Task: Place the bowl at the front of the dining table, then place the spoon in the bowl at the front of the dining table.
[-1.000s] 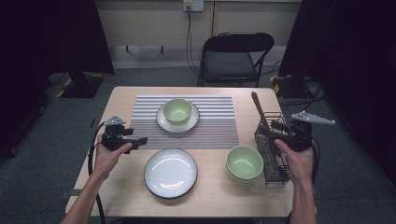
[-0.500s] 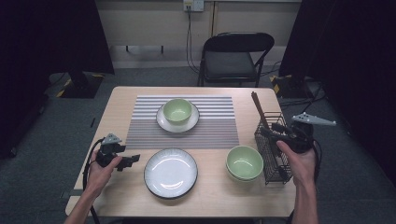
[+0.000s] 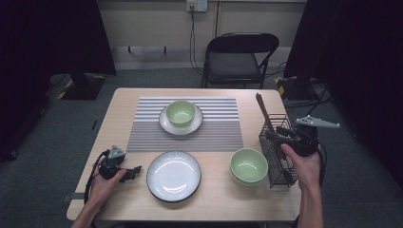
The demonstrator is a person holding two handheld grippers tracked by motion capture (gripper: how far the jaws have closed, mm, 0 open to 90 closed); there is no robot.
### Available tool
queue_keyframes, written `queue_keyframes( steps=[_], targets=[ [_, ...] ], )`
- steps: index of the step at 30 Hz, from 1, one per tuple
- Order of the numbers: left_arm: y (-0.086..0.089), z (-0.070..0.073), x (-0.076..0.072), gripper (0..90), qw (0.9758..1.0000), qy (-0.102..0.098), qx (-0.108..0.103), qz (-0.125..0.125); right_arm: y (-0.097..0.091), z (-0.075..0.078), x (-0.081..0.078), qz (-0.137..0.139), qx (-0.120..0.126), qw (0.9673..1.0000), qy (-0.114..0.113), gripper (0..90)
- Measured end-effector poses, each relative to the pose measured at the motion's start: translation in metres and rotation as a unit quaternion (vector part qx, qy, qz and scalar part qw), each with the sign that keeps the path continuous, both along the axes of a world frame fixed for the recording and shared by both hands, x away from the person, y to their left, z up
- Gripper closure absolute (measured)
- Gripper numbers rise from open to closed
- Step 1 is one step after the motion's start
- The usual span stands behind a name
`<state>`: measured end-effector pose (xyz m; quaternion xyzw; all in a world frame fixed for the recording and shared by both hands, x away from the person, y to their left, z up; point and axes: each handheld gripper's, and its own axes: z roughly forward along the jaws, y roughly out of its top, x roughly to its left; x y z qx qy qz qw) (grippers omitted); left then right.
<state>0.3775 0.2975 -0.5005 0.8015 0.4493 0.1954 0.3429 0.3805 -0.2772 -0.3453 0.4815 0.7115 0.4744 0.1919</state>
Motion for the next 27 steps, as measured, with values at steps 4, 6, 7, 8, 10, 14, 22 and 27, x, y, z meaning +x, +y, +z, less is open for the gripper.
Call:
queue_keyframes(
  steps=[4, 6, 7, 8, 10, 14, 22, 27],
  targets=[
    [0.0009, -0.0012, -0.0009, 11.9, 1.0000, -0.004, 0.000, 0.000, -0.0005, -0.0005, 0.0013, 0.000, -0.001, 1.0000, 0.003, 48.7],
    [0.0004, -0.0015, -0.0011, 11.8, 1.0000, -0.005, -0.004, 0.003, -0.0009, -0.0013, 0.0019, -0.001, -0.001, 1.0000, 0.008, 49.8],
    [0.0003, -0.0015, -0.0011, 11.8, 1.0000, -0.005, -0.003, 0.004, -0.0014, -0.0020, 0.0025, -0.002, -0.001, 0.9999, 0.010, 50.7],
    [0.0005, -0.0015, -0.0011, 11.8, 1.0000, -0.005, -0.003, 0.003, -0.0017, -0.0025, 0.0030, -0.002, -0.002, 0.9999, 0.014, 51.9],
    [0.0007, -0.0014, -0.0010, 11.8, 1.0000, -0.005, -0.001, 0.002, -0.0020, -0.0030, 0.0034, -0.003, -0.003, 0.9999, 0.017, 54.3],
    [0.0007, -0.0014, -0.0010, 11.8, 1.0000, -0.005, -0.002, 0.003, -0.0026, -0.0031, 0.0035, -0.002, -0.003, 0.9998, 0.019, 58.0],
    [0.0007, -0.0014, -0.0010, 11.8, 1.0000, -0.005, -0.001, 0.002, -0.0068, -0.0050, 0.0054, -0.008, -0.005, 0.9994, 0.035, 68.8],
    [0.0007, -0.0014, -0.0010, 11.8, 1.0000, -0.005, -0.001, 0.002, -0.0067, -0.0076, 0.0080, -0.008, -0.010, 0.9991, 0.040, 74.2]
  ],
)
